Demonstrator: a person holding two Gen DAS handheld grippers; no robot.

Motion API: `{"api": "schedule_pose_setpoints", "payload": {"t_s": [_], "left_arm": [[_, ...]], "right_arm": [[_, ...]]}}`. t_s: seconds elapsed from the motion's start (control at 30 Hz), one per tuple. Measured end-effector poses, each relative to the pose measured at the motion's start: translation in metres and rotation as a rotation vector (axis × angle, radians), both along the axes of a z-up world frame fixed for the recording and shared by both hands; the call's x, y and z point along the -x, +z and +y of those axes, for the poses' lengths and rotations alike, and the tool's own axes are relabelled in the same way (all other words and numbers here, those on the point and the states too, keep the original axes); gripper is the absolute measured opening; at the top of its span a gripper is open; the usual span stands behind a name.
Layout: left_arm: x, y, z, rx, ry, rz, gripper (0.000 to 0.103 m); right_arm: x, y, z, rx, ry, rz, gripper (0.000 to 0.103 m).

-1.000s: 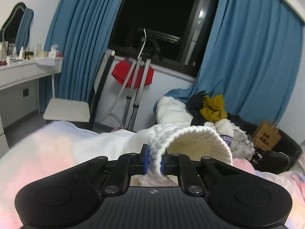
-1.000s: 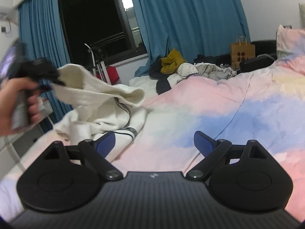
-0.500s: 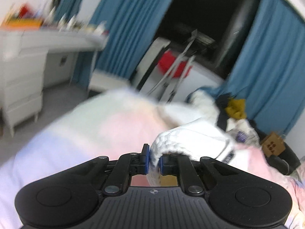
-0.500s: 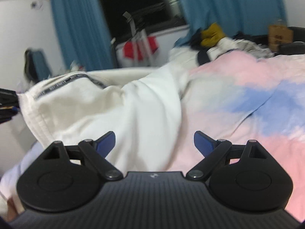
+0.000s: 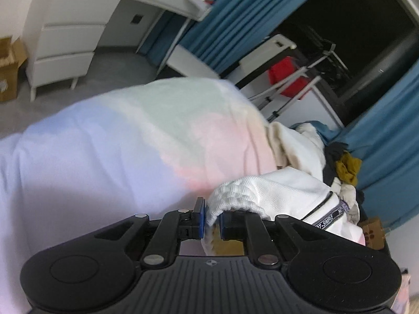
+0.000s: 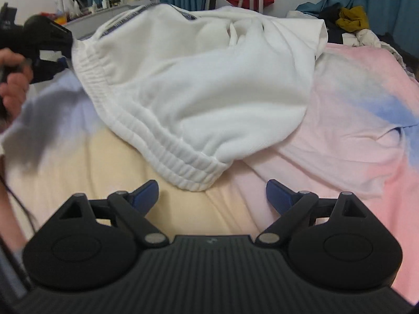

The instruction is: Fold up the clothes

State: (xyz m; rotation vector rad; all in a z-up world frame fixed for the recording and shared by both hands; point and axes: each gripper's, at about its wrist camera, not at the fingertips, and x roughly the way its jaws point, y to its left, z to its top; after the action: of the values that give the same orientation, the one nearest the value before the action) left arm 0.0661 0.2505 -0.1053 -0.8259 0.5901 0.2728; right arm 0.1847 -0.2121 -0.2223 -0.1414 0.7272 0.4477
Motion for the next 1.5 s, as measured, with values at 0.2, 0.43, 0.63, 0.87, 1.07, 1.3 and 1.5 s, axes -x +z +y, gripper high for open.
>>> {"api": "schedule_pose_setpoints", "payload": {"t_s": [0.2, 0.43, 0.63, 0.87, 1.07, 1.3, 1.5], "left_arm": [[-0.028, -0.011, 0.008, 0.042, -0.015, 0.056, 0.011], [-0.064, 0.003, -0.007, 0.069, -0.056, 0.089, 0.021], [-0.037, 0.001, 0.004, 0.300, -0.085, 0.177, 0.060], [-0.014, 0.018, -0.002, 0.366, -0.192, 0.048, 0.069], [-0.033, 0.001, -0.024, 0.423, -0.259, 0.052, 0.071], [-0.069, -0.012, -0.036, 0.377, -0.257, 0.005, 0.059], [-0.089, 0.004, -0.032, 0.254, -0.234, -0.101, 0.027]], "right_arm": [[0.002, 0.010, -0.008, -0.020, -0.070, -0.097, 0.074], [0.013, 0.030, -0.027, -0.124, -0.172, -0.229, 0.072], [0.011, 0.031, -0.029, -0.166, -0.190, -0.230, 0.071], [0.002, 0.031, -0.028, -0.187, -0.202, -0.186, 0.071], [0.001, 0.031, -0.027, -0.192, -0.195, -0.177, 0.071], [-0.001, 0.026, -0.026, -0.193, -0.190, -0.155, 0.071], [0.003, 0.016, -0.021, -0.190, -0.138, -0.109, 0.072]]}}
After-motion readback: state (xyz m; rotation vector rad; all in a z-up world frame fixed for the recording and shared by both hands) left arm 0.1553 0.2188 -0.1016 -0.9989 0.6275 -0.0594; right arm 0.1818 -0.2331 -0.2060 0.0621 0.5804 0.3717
